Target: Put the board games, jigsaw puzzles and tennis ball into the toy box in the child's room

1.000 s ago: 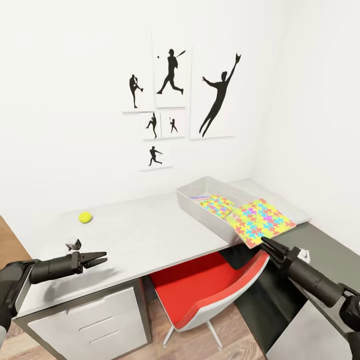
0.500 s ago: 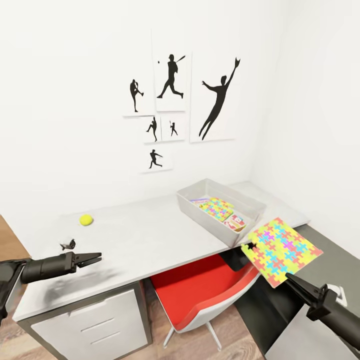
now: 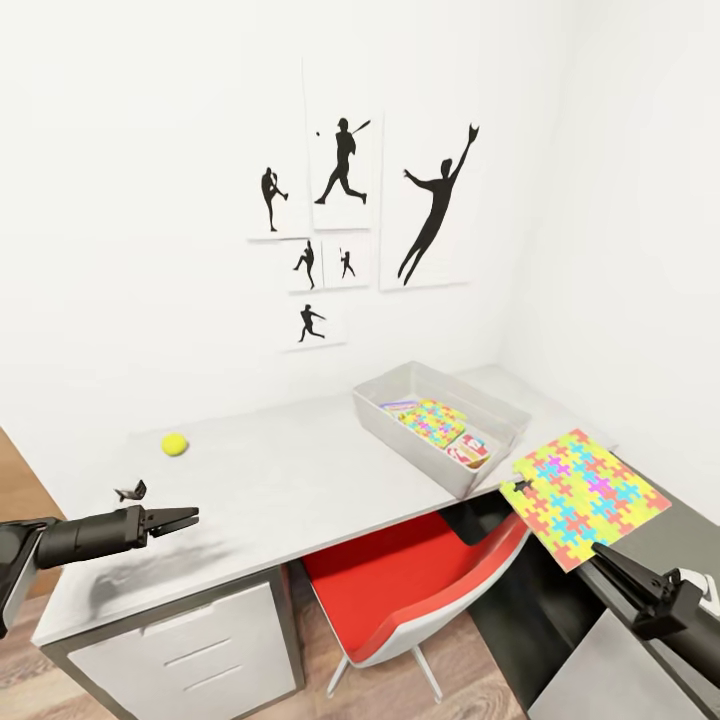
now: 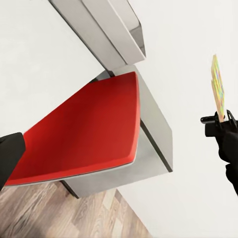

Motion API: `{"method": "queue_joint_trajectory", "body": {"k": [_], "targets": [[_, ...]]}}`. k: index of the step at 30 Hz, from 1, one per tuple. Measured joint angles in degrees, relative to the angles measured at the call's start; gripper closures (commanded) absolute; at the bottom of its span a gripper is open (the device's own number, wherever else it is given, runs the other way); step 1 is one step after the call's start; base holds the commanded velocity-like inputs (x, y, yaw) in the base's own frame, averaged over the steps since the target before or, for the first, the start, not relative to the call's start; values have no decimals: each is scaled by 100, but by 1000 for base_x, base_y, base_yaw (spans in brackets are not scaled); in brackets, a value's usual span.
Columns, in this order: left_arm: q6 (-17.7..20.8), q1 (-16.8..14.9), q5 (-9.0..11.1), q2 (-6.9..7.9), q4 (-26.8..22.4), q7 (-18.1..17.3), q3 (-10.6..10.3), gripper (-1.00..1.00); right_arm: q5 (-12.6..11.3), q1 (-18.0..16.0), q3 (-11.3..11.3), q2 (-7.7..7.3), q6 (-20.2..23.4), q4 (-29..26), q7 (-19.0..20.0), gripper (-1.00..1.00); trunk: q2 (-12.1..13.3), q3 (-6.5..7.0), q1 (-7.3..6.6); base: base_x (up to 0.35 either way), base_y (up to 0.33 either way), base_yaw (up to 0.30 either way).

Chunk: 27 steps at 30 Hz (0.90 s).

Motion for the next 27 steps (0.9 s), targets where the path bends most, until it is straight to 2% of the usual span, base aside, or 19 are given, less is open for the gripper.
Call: {"method": "queue_joint_trajectory", "body": {"k": [6,13,20,27], "targets": [[1,0,0,1,0,0,0,-100,39,0,-6,1,0,16,-20,100,241,108,-132,0,0,0],[1,0,0,8,0,0,4,-100,357,0,-10,9,-1,14,-38,100,522,234,-286,0,0,0],[1,0,0,20,0,0,7,-100,402,0,3,10,0,5,-54,100,803,360,-440,0,0,0],[8,1,1,23,-1,0,0,-100,410,0,2,19,-2,4,-55,100,804,360,-440,0,0,37]]}}
